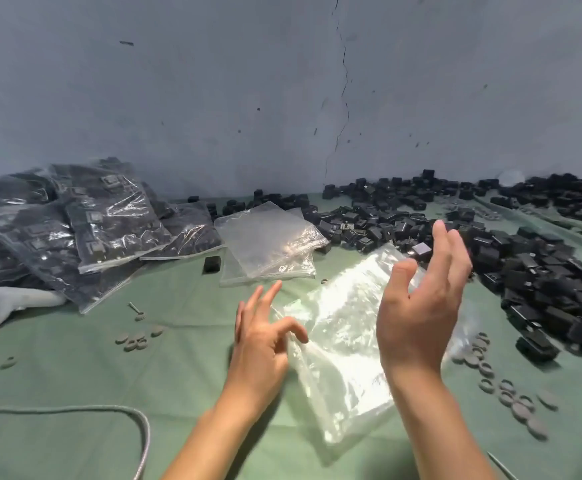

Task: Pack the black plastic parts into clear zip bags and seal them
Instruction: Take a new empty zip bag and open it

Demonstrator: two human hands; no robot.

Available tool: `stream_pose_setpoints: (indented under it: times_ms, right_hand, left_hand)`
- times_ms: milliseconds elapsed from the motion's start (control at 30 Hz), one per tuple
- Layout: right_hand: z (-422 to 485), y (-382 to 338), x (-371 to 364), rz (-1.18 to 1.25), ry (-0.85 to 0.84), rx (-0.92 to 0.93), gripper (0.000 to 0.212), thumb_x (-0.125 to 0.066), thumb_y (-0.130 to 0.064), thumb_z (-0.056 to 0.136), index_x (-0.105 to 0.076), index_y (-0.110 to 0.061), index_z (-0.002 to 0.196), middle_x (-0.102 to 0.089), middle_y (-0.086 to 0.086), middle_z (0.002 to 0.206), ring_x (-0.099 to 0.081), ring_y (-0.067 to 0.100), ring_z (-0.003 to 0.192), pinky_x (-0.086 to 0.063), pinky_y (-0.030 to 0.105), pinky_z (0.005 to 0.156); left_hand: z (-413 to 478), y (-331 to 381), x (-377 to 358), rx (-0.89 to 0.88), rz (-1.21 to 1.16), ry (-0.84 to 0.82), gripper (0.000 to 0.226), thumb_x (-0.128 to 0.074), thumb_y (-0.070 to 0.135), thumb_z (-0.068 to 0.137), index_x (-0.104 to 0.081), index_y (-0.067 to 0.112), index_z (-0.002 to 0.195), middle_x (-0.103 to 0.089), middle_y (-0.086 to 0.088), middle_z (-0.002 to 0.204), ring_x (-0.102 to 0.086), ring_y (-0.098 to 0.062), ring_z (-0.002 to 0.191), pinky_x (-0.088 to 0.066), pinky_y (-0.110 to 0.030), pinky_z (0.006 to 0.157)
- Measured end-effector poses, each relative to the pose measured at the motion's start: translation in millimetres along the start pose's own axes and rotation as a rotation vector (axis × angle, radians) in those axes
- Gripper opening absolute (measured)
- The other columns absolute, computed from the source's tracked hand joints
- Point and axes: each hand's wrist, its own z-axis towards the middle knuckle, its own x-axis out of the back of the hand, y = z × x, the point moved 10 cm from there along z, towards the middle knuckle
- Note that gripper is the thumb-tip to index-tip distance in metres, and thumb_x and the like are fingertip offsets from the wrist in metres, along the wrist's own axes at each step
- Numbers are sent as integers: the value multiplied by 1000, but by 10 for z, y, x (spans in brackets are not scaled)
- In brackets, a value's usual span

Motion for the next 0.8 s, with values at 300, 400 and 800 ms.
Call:
stream_pose_setpoints:
  times_ms: [300,400,800]
  right_hand:
    - [-912,744,-570,-579,-1075,-27,54,-27,-44,106,-21,-32,158,-18,-2,167,-9,17,154,-6,48,125]
    - [-1060,878,-584,-664,-1135,2,53,-21,-47,106,-22,-34,157,-12,1,168,-4,22,155,-1,48,125]
    - [-1009,830,-571,-661,-1080,36,49,-26,-44,105,-32,-34,153,-22,-1,165,-13,20,153,-6,45,125]
  left_hand:
    - [-191,-560,252,478,-422,240,34,-48,-5,90,-66,23,95,-69,-5,110,-61,-4,88,-40,-3,65]
    - [-159,-403,107,369,-353,57,24,-55,10,91,-65,31,93,-69,10,103,-62,-2,80,-45,-11,73]
    - [-151,-142,-144,172,-101,-288,21,-53,50,79,-64,49,97,-63,27,84,-55,0,103,-45,-35,101]
